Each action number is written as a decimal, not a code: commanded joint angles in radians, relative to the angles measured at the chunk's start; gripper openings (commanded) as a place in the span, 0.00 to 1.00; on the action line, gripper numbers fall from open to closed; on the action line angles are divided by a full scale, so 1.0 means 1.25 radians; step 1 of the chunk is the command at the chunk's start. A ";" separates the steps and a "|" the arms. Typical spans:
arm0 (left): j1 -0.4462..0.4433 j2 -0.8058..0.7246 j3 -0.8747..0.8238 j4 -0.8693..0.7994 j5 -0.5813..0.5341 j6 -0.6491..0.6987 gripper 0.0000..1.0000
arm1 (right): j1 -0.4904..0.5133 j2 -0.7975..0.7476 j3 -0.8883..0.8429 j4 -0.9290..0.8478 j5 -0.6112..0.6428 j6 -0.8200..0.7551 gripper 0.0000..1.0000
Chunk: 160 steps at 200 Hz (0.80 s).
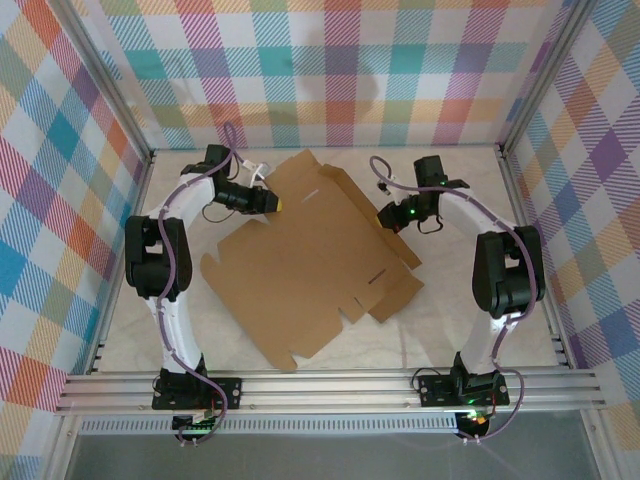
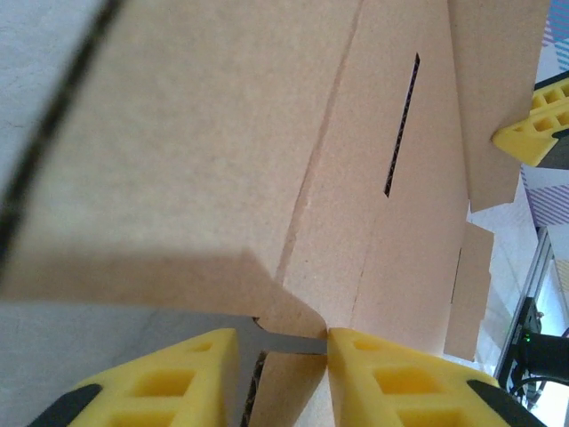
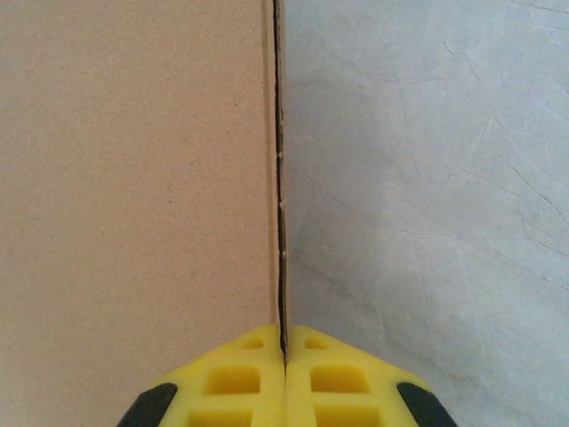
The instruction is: Fold the paper box
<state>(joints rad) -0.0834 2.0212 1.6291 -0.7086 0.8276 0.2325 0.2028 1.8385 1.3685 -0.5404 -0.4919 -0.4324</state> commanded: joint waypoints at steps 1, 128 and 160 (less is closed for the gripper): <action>0.015 -0.029 0.004 -0.035 0.028 0.030 0.34 | 0.002 0.016 0.033 -0.018 -0.019 -0.021 0.00; 0.032 -0.051 0.000 -0.076 0.039 0.057 0.23 | 0.003 0.034 0.043 -0.025 -0.012 -0.019 0.00; 0.032 -0.058 -0.001 -0.076 0.047 0.060 0.15 | 0.002 0.044 0.051 -0.028 -0.013 -0.017 0.00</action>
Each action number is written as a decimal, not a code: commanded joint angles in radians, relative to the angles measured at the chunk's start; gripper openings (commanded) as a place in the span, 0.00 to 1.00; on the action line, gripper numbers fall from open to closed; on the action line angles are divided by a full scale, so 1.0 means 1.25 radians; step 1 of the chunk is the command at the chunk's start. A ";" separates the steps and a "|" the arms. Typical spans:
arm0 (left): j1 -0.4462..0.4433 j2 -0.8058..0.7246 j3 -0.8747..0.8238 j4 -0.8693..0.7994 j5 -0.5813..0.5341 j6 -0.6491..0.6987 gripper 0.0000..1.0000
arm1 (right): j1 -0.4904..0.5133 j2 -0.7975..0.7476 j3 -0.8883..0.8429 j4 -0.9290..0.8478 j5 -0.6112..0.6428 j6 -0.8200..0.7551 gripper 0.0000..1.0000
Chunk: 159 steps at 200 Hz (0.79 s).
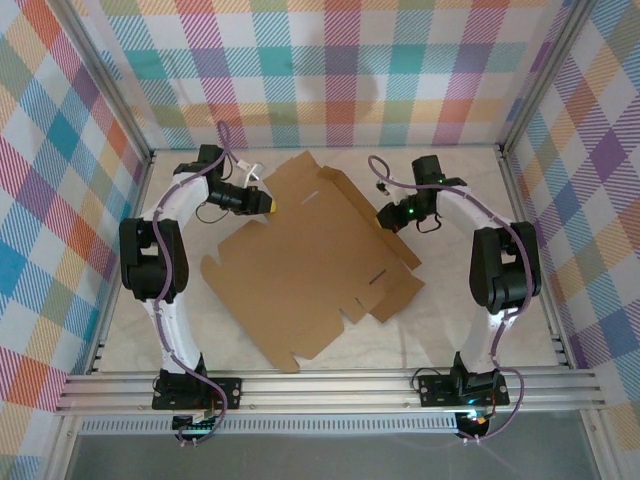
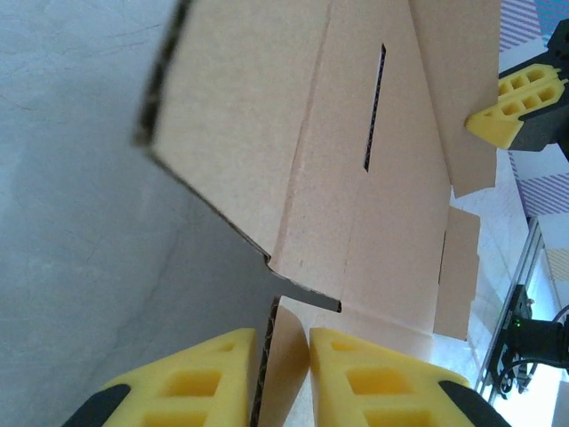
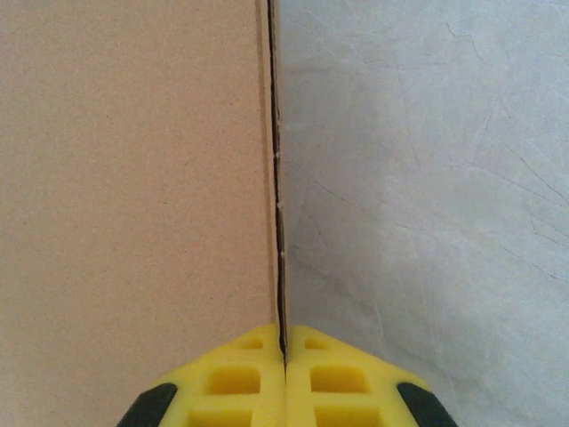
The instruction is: Fold the paper box
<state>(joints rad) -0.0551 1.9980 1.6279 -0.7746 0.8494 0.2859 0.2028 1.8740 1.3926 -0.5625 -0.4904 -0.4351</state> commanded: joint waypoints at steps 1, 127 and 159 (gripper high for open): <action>0.010 -0.040 0.000 -0.023 0.030 0.017 0.14 | 0.002 0.016 0.032 -0.011 -0.014 -0.015 0.00; -0.128 -0.267 -0.305 0.343 -0.335 0.060 0.06 | 0.008 0.002 0.008 0.061 0.070 0.047 0.00; -0.202 -0.317 -0.372 0.425 -0.477 0.070 0.07 | 0.008 0.003 0.008 0.080 0.078 0.066 0.00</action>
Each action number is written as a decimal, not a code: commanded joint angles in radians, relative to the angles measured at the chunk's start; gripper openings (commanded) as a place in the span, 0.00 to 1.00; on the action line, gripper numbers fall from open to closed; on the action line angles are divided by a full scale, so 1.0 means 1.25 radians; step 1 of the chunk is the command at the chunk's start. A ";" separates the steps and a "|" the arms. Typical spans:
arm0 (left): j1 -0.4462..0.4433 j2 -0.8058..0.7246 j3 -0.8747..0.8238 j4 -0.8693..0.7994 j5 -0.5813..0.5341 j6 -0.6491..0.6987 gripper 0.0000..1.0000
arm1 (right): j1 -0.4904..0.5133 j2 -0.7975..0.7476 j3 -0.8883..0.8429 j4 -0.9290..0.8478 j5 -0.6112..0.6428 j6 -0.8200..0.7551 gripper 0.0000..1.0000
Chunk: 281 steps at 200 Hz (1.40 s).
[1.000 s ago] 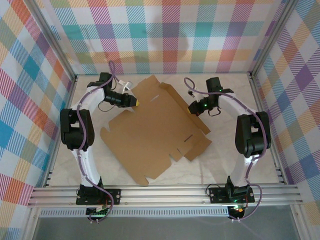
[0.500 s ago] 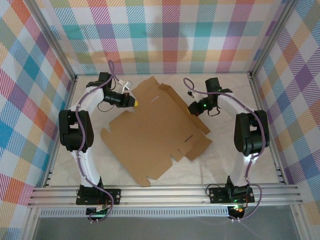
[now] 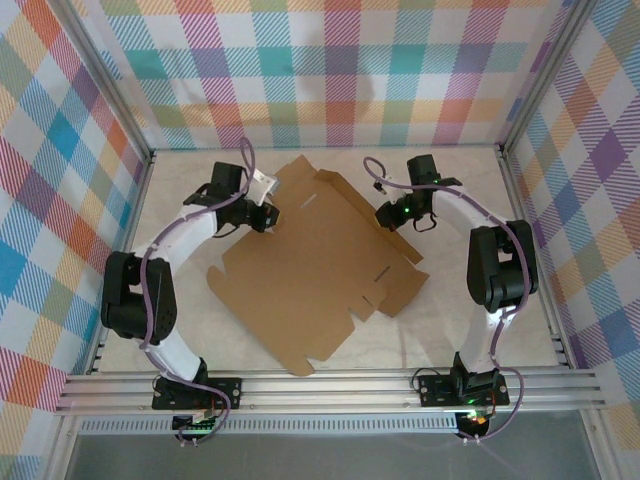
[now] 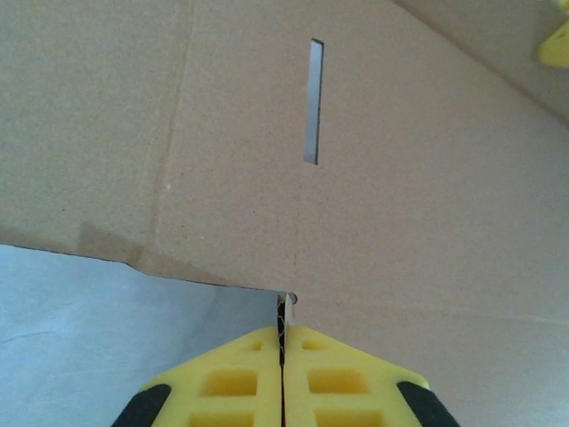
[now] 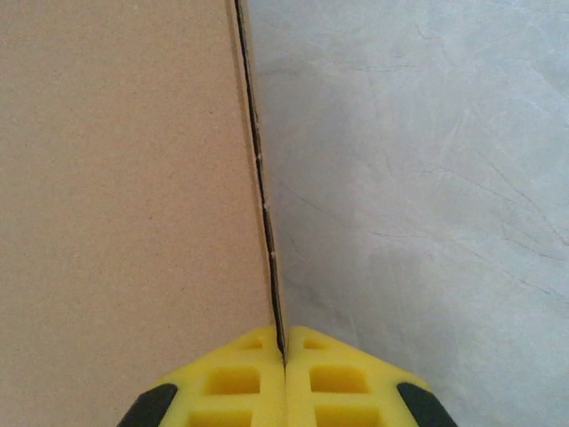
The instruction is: Fold the paper box
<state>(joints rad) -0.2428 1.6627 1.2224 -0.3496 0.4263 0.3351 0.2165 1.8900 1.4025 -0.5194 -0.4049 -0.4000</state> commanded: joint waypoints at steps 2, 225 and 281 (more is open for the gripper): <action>-0.056 -0.052 -0.053 0.091 -0.148 0.034 0.07 | -0.002 -0.009 0.000 0.046 0.010 0.038 0.00; -0.484 0.139 -0.156 0.343 -0.885 0.090 0.17 | -0.004 0.024 0.016 0.064 0.012 0.065 0.00; -0.371 0.065 -0.105 0.239 -0.620 -0.022 0.18 | -0.005 0.048 0.052 0.086 0.163 0.121 0.00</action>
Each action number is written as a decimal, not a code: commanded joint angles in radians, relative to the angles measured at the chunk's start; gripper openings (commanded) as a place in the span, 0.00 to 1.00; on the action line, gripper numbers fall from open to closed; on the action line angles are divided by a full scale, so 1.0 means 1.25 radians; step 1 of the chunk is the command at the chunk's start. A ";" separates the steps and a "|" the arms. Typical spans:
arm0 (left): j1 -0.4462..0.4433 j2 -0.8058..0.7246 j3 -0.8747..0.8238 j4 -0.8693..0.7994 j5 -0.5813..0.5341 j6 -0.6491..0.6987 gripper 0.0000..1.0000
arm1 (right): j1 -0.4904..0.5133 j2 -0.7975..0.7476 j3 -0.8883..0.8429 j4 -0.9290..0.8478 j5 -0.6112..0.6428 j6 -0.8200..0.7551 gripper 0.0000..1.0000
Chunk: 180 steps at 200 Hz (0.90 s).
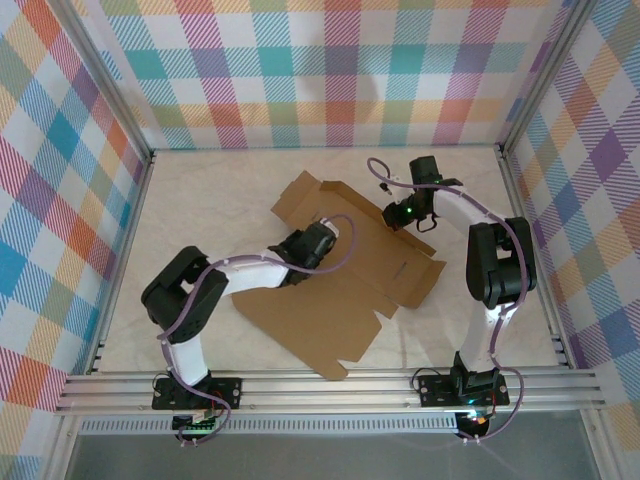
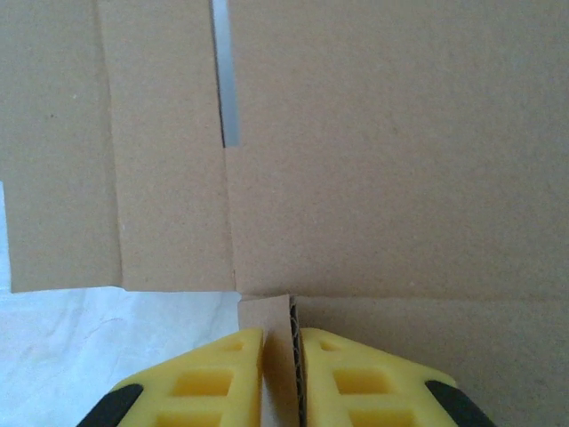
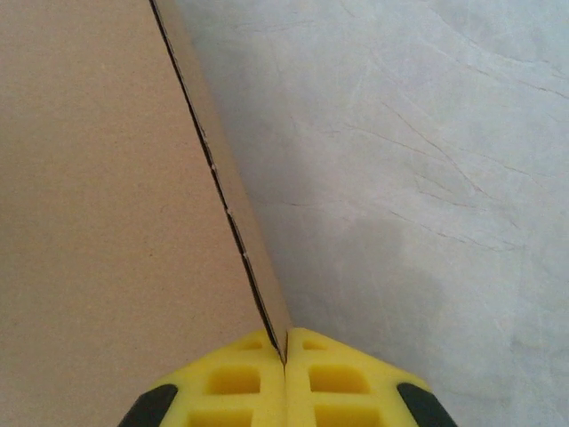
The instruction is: Fold the paper box
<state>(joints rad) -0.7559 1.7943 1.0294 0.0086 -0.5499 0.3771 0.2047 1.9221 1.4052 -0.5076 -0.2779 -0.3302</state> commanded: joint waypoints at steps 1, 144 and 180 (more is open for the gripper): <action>0.041 -0.040 0.051 -0.048 0.163 -0.055 0.18 | 0.004 0.023 0.052 0.077 0.064 0.066 0.00; 0.212 0.079 0.336 -0.221 0.473 -0.063 0.54 | 0.004 0.083 0.122 0.027 0.081 0.105 0.00; 0.264 0.010 0.335 -0.152 0.472 -0.303 0.85 | 0.004 0.041 0.104 -0.047 0.049 -0.005 0.00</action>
<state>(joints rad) -0.4812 1.8999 1.4155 -0.2405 0.0376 0.2367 0.2062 2.0377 1.5406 -0.4995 -0.1722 -0.2329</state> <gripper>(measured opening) 0.801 0.054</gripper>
